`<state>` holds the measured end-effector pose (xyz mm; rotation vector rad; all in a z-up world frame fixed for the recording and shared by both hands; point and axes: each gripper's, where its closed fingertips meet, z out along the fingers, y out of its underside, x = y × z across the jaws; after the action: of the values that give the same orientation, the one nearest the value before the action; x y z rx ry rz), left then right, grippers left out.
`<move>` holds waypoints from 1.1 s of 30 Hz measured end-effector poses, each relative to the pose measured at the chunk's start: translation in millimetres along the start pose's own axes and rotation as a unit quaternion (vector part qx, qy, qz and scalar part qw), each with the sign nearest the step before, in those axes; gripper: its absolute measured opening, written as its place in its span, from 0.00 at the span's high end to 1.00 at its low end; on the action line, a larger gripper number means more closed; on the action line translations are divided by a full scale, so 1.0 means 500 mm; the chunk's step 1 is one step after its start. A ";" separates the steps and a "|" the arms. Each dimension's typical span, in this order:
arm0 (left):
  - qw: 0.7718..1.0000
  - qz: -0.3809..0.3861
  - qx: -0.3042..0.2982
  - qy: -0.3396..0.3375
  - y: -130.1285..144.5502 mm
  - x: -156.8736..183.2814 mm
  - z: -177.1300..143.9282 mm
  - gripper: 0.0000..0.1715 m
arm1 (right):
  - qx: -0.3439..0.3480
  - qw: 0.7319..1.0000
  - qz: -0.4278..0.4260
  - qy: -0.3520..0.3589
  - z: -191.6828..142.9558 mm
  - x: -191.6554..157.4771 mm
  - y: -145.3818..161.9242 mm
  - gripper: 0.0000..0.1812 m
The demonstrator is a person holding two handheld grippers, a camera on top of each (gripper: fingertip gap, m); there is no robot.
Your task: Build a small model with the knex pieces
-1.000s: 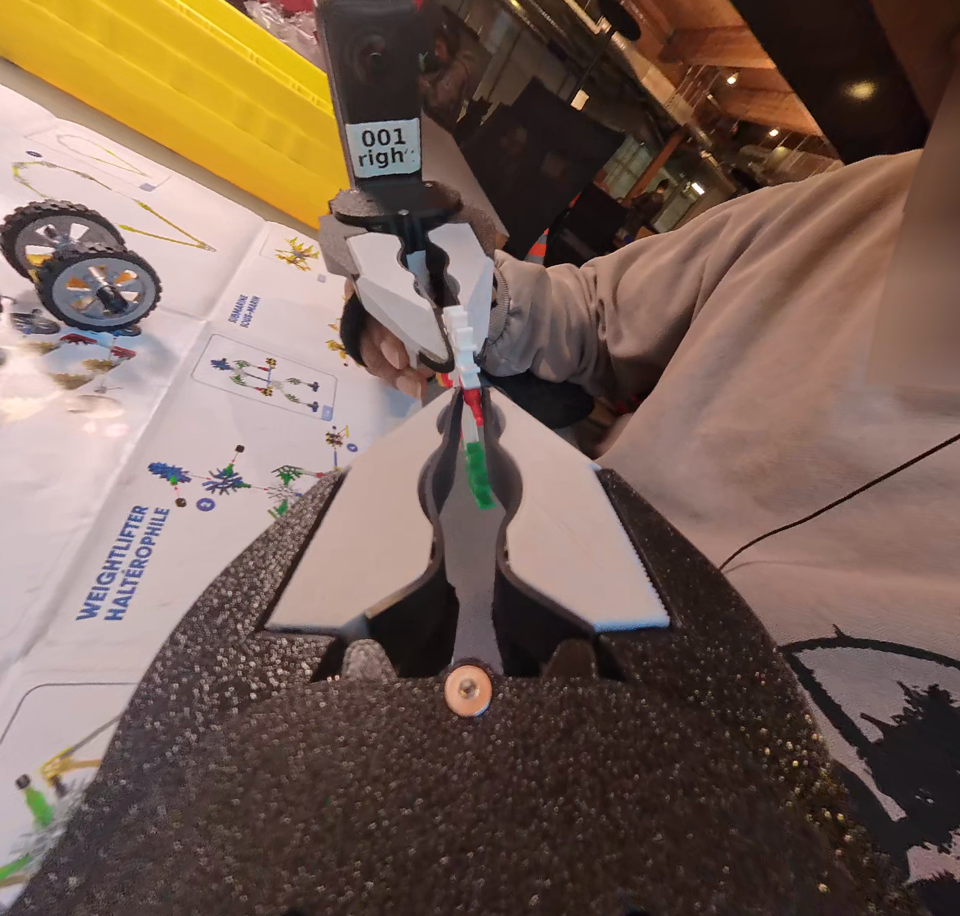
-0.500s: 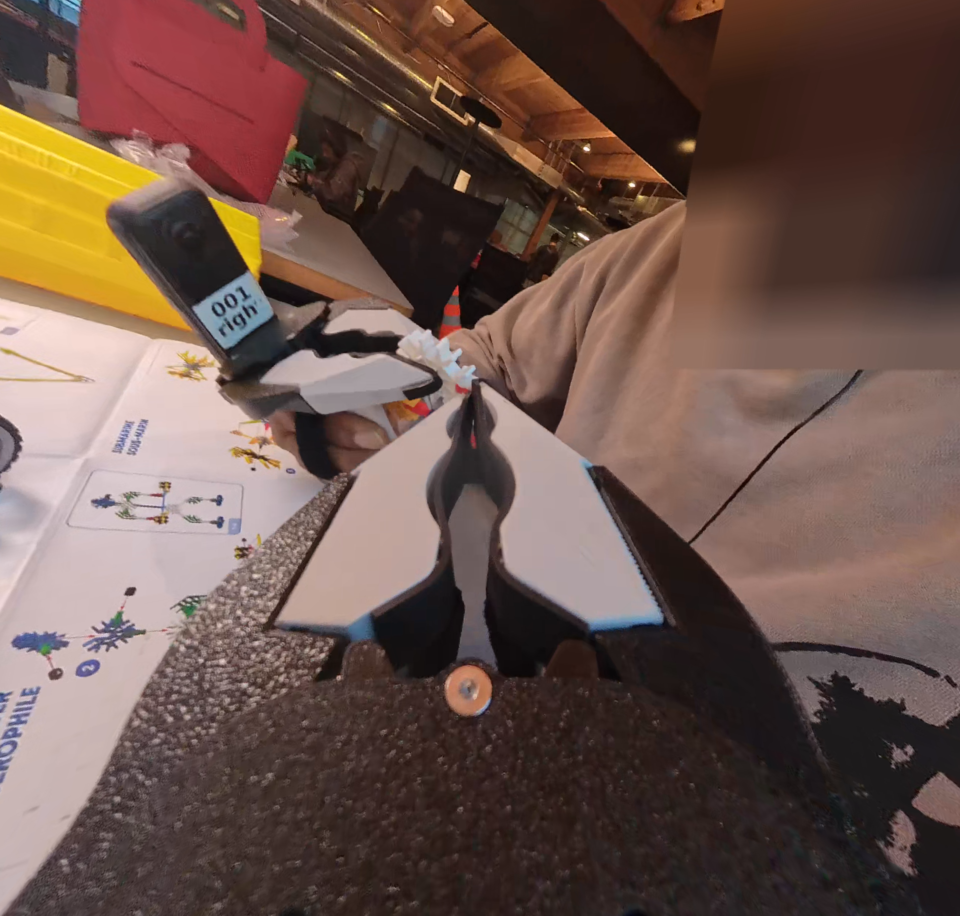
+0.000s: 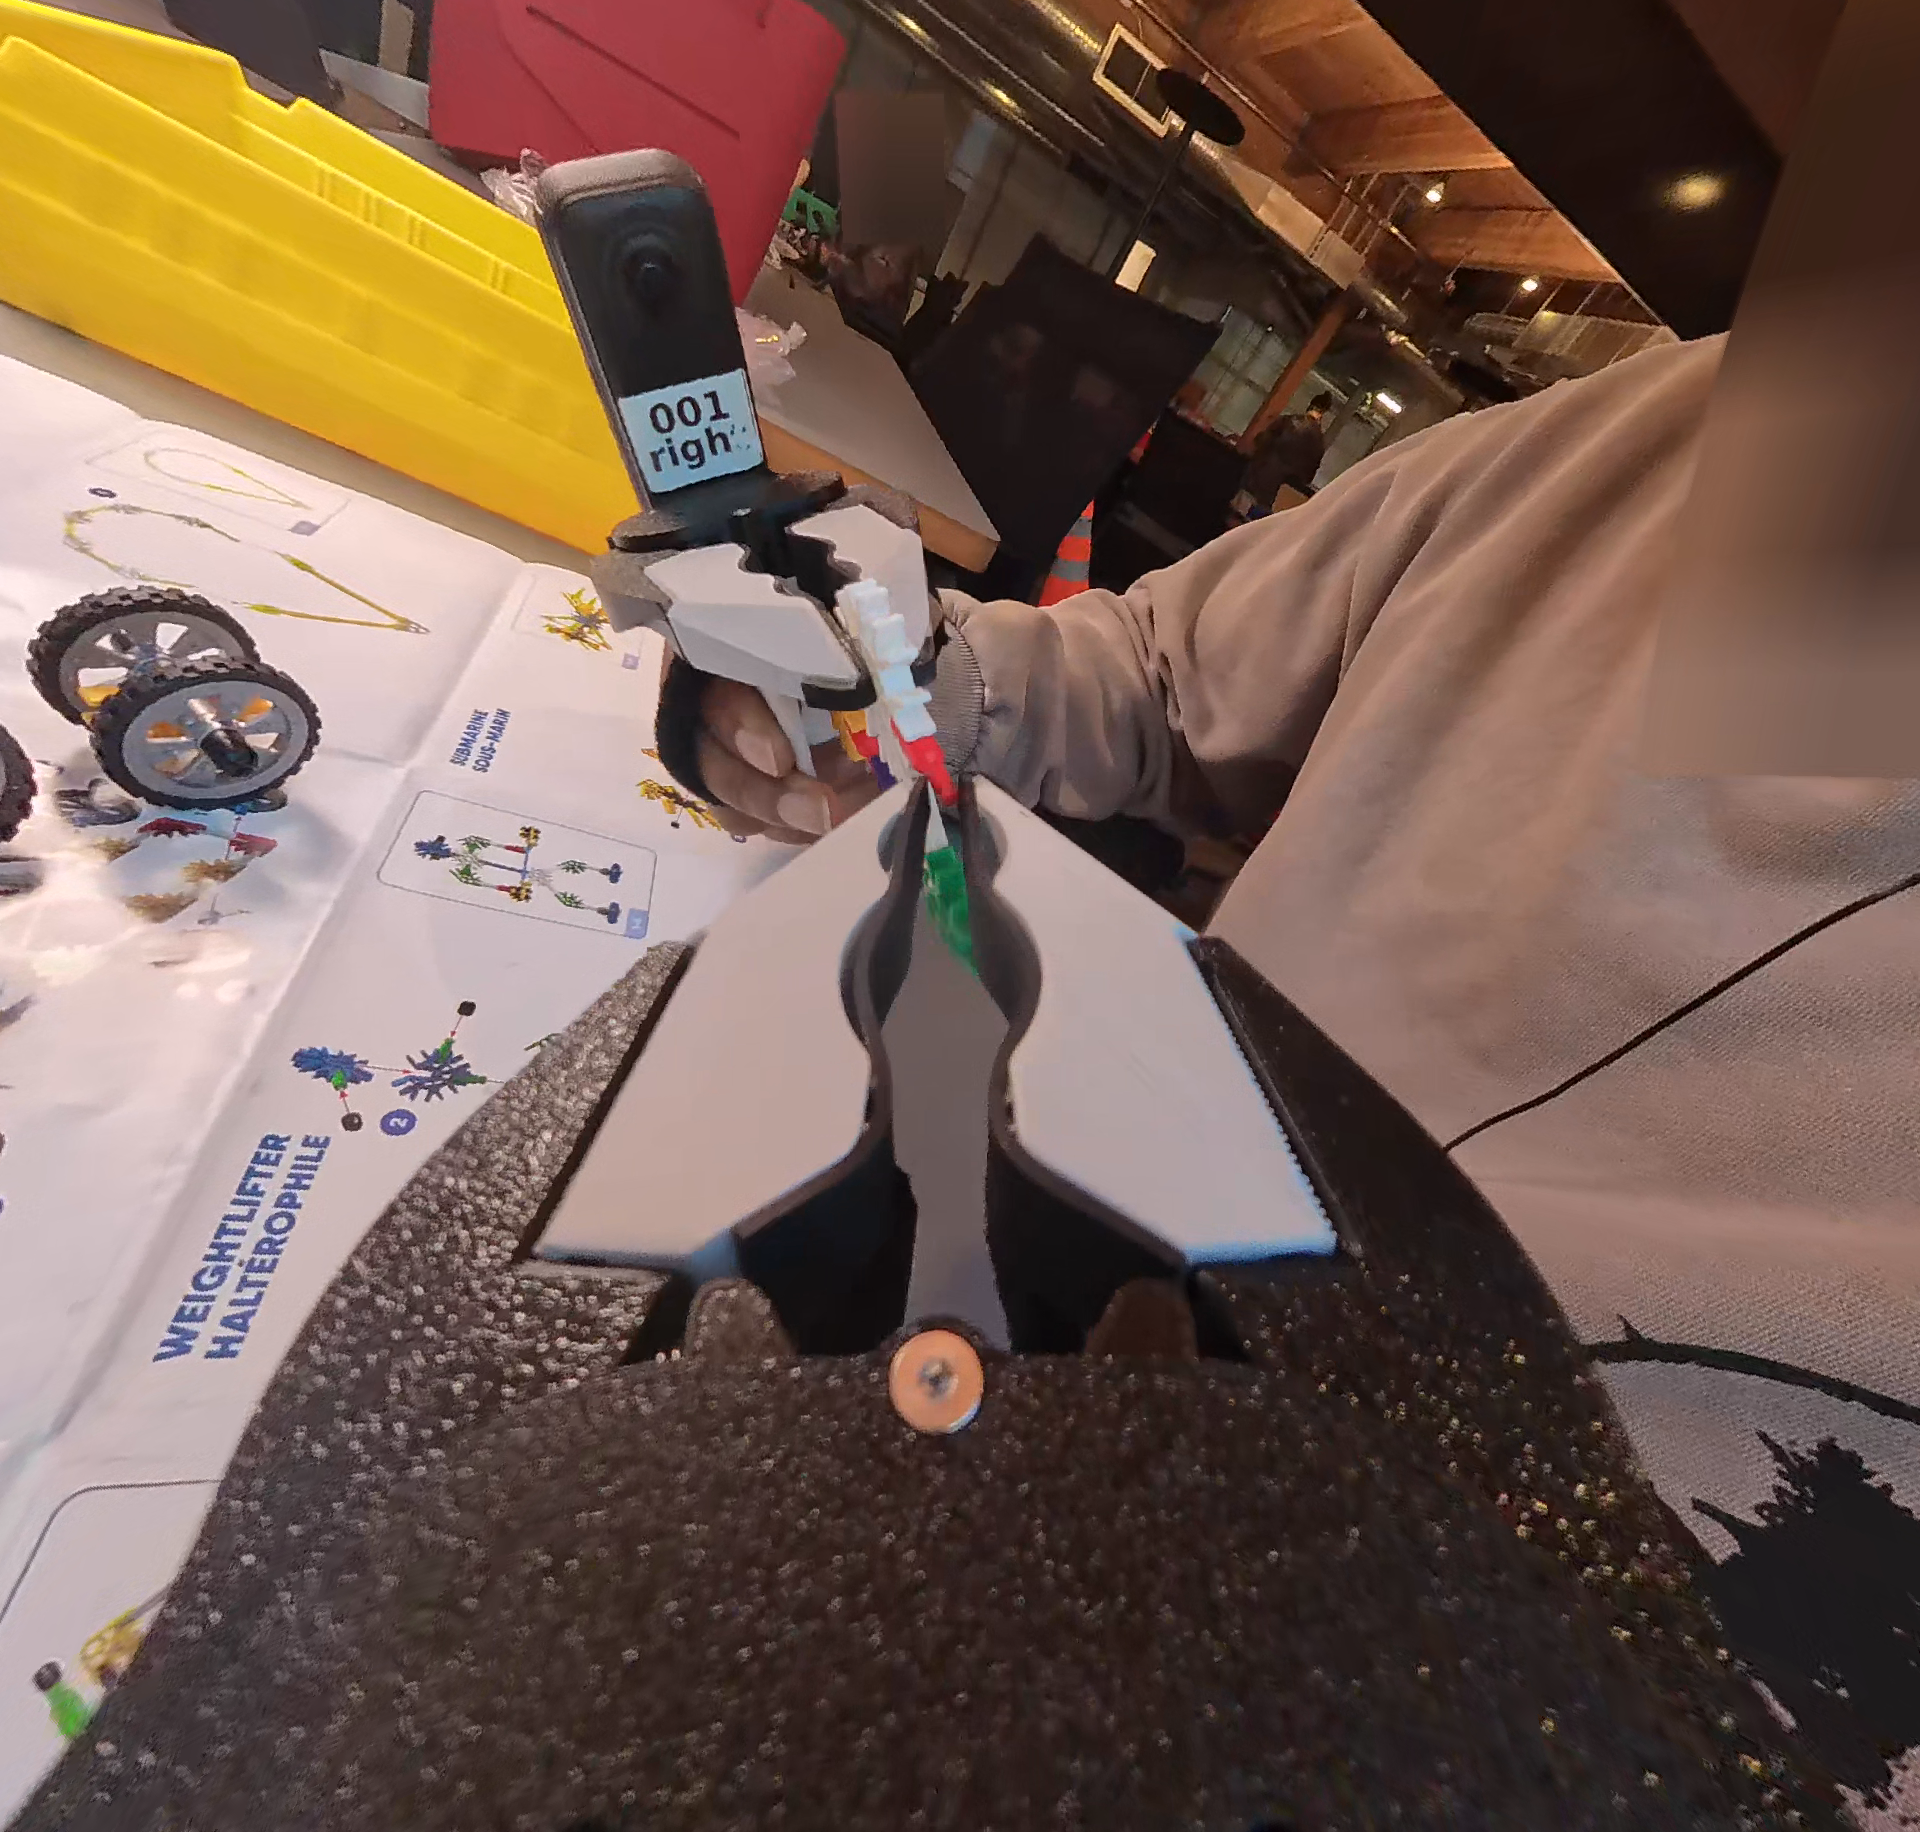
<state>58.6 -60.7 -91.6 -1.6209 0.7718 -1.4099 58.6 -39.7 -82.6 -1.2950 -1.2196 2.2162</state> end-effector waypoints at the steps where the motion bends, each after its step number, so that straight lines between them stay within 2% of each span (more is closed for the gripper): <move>1: 1.000 0.002 -0.005 -0.005 0.002 -0.002 0.000 0.98 | -0.003 1.000 -0.003 0.004 0.000 0.002 0.001 0.99; 6: 0.999 -0.024 0.001 -0.046 0.006 -0.034 -0.008 1.00 | -0.017 0.997 -0.032 0.065 -0.004 0.029 0.000 0.99; 8: 0.997 -0.030 -0.014 -0.073 0.022 -0.056 -0.011 1.00 | -0.042 0.993 -0.047 0.103 -0.008 0.048 0.010 0.98; 10: 0.995 -0.025 -0.035 -0.086 0.036 -0.066 -0.009 1.00 | -0.053 0.992 -0.032 0.111 -0.013 0.059 0.020 0.98; 12: 0.993 -0.031 -0.059 -0.097 0.056 -0.078 -0.009 1.00 | -0.074 0.989 -0.011 0.127 -0.018 0.074 0.036 0.98; 17: 0.975 -0.051 -0.179 -0.123 0.146 -0.102 -0.008 0.92 | -0.211 0.959 0.061 0.180 -0.040 0.117 0.122 0.98; 22: 0.973 -0.043 -0.179 -0.139 0.137 -0.123 -0.001 0.89 | -0.310 0.927 0.114 0.181 -0.047 0.128 0.145 0.98; 27: 0.967 -0.049 -0.204 -0.145 0.153 -0.143 0.005 0.92 | -0.410 0.884 0.151 0.168 -0.038 0.144 0.156 0.97; 30: 0.963 -0.083 -0.207 -0.150 0.162 -0.147 -0.015 0.93 | -0.430 0.874 0.154 0.165 -0.023 0.162 0.161 0.95; 33: 0.966 -0.100 -0.182 -0.153 0.165 -0.142 -0.025 0.94 | -0.423 0.881 0.142 0.159 -0.016 0.167 0.164 0.93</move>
<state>39.2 -39.9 -197.6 -2.1934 0.7286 -1.1535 31.4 -33.1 -196.5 -2.1609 -2.0584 1.5082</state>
